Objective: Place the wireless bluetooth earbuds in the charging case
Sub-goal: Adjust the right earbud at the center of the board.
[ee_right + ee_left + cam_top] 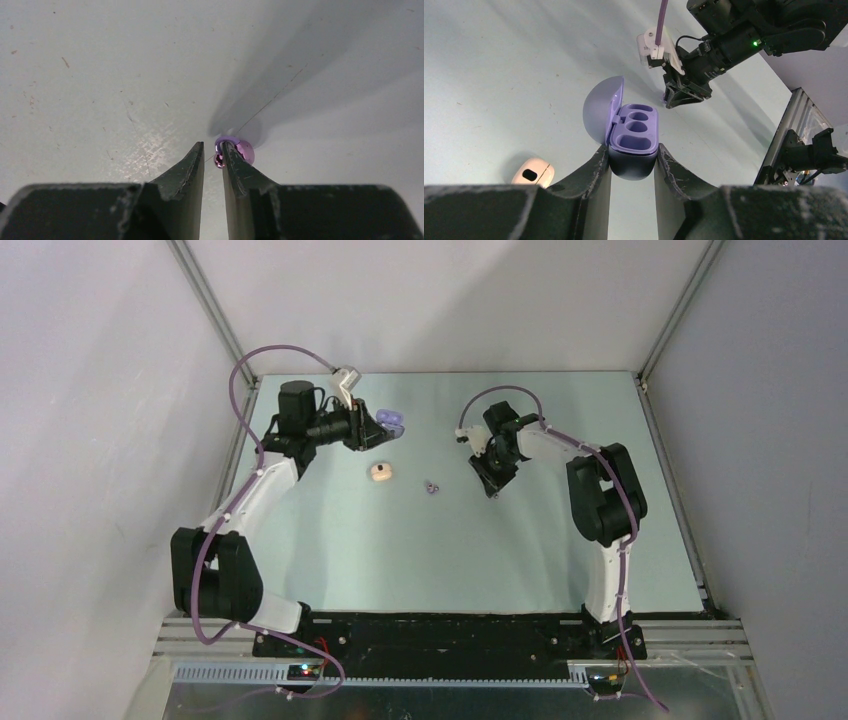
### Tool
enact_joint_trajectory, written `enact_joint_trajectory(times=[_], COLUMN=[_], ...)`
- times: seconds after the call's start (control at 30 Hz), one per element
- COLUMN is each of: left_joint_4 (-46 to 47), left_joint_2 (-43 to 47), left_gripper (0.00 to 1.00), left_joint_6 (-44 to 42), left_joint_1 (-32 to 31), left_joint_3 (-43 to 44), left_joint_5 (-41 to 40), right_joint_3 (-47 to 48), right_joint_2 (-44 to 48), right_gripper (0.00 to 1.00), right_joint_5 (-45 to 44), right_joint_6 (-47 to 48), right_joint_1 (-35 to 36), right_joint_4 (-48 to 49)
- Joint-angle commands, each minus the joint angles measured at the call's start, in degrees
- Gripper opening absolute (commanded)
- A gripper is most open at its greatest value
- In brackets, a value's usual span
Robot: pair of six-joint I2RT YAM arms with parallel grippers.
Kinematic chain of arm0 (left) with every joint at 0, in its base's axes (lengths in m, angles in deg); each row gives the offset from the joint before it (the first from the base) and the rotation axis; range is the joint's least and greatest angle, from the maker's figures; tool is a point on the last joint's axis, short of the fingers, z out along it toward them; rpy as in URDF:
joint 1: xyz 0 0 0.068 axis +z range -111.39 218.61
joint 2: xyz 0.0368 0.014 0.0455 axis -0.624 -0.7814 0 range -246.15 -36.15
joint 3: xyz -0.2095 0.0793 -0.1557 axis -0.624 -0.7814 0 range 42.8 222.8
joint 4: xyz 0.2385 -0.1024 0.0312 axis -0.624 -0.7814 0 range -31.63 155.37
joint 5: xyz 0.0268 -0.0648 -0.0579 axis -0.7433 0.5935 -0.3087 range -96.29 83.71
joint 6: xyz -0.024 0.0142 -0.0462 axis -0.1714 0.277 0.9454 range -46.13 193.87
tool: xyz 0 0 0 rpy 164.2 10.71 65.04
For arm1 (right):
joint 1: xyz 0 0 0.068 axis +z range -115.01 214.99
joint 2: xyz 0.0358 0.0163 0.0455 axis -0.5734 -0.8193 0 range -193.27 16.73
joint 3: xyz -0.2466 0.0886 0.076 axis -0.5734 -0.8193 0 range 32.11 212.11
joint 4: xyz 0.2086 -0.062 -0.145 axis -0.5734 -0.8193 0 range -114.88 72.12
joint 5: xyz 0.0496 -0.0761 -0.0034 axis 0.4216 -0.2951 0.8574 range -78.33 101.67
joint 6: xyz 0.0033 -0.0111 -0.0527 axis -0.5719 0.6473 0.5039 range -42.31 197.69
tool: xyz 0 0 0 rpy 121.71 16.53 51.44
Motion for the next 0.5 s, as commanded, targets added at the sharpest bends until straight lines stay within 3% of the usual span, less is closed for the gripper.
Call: enact_joint_trajectory(times=[0.0, 0.1, 0.2, 0.3, 0.47], left_joint_4=[1.84, 2.2, 2.71, 2.65, 2.3], left_joint_2=[2.11, 2.15, 1.96, 1.59, 0.48], left_gripper=[0.0, 0.0, 0.0, 0.0, 0.0], left_joint_6=[-0.65, -0.42, -0.06, 0.07, -0.79], left_joint_1=[-0.13, -0.15, -0.15, -0.12, -0.12], left_joint_3=[0.31, -0.09, -0.09, 0.38, 1.27], left_joint_5=[-0.22, -0.44, -0.54, -0.38, 1.44], right_joint_3=[0.26, 0.06, -0.05, 0.72, -0.27], right_joint_2=[0.29, 0.19, 0.08, 0.55, 4.58], right_gripper=[0.24, 0.22, 0.15, 0.05, 0.01], right_joint_5=[-2.97, -4.8, -4.67, -1.24, 7.96], right_joint_6=[-0.74, -0.16, 1.4, 5.8, 16.64], right_joint_1=[-0.49, -0.52, -0.54, -0.36, -1.15], right_joint_4=[1.54, 2.12, 2.21, 0.14, -2.37])
